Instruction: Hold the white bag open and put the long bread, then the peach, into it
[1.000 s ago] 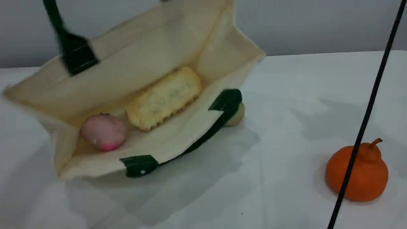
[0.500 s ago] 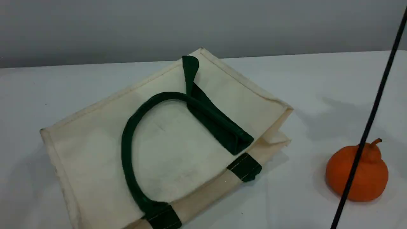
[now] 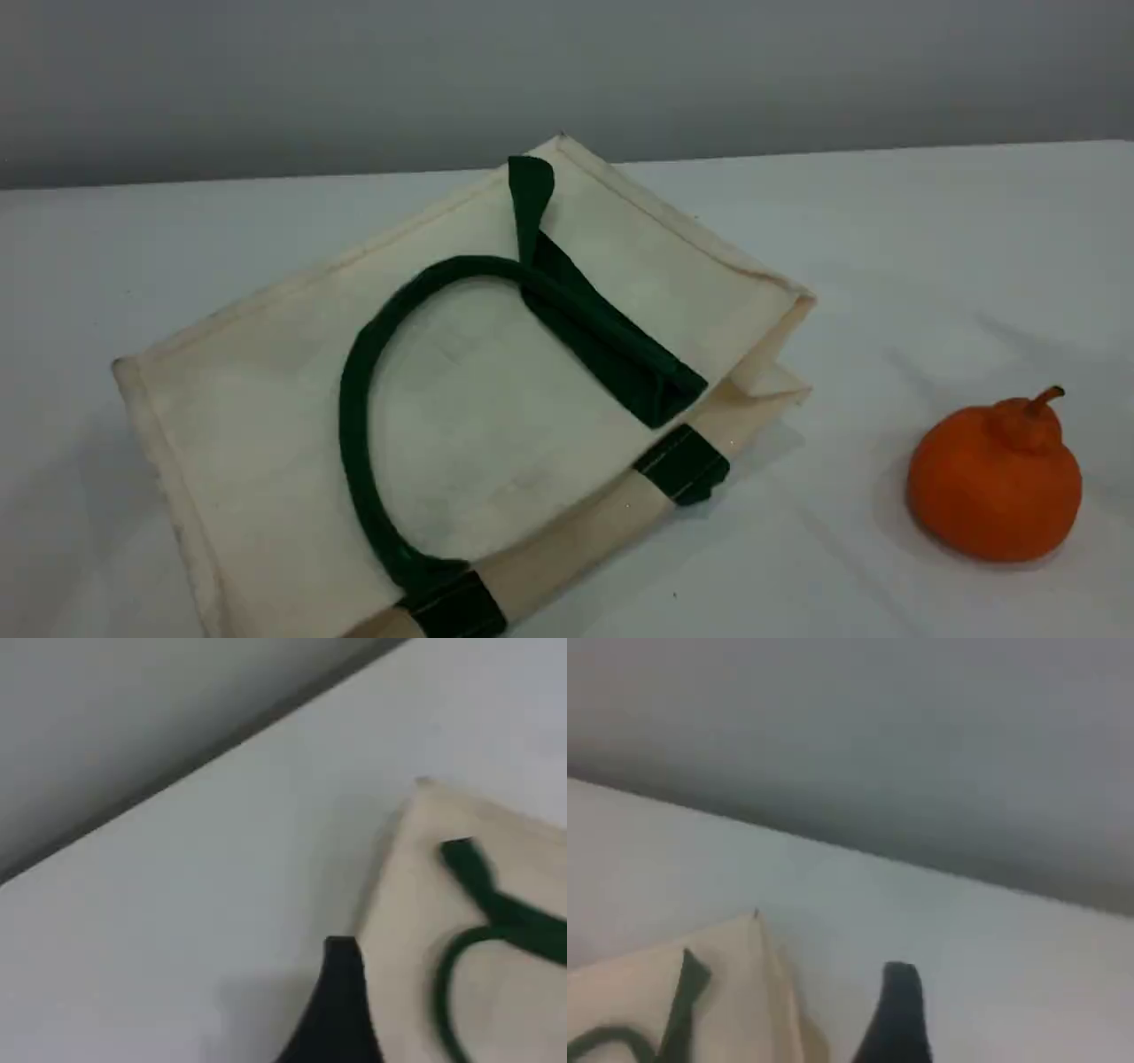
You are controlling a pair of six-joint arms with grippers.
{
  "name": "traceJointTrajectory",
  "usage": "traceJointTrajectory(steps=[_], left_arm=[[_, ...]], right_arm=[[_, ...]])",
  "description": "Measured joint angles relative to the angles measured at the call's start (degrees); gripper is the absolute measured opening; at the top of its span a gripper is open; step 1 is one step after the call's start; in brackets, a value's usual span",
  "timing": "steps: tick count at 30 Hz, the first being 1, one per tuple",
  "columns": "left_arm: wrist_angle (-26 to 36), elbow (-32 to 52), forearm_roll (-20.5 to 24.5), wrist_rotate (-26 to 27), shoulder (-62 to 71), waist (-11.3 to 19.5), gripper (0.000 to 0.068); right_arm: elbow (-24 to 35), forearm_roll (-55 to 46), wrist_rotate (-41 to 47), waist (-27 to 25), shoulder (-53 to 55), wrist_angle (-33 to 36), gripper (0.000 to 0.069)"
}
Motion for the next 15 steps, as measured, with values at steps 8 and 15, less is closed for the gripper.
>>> traceJointTrajectory(steps=[8, 15], left_arm=[[0.0, 0.0, 7.1, -6.9, -6.9, 0.0, 0.0577], [0.0, 1.6, 8.8, -11.4, -16.5, 0.0, 0.0577]], right_arm=[[0.0, -21.7, 25.8, 0.0, -9.7, 12.2, 0.0565], [0.1, -26.6, 32.9, 0.0, -21.2, 19.6, 0.0565]])
